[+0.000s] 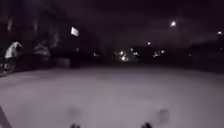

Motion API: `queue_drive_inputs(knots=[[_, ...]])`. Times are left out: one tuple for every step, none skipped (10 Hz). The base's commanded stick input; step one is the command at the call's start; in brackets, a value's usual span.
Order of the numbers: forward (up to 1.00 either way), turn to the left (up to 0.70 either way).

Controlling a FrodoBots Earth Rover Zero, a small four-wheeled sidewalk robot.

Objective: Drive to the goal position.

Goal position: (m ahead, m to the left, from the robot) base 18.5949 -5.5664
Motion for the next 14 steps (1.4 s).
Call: queue_drive_inputs(knots=[[0.50,0.00],[0.50,0.00],[0.50,0.00],[0.50,0.00],[0.50,0.00],[0.50,0.50],[0.50,0.50],[0.50,0.50],[0.50,0.50],[0.50,0.31],[0.50,0.01],[0.50,0.00],[0.50,0.00],[0.50,0.00]])
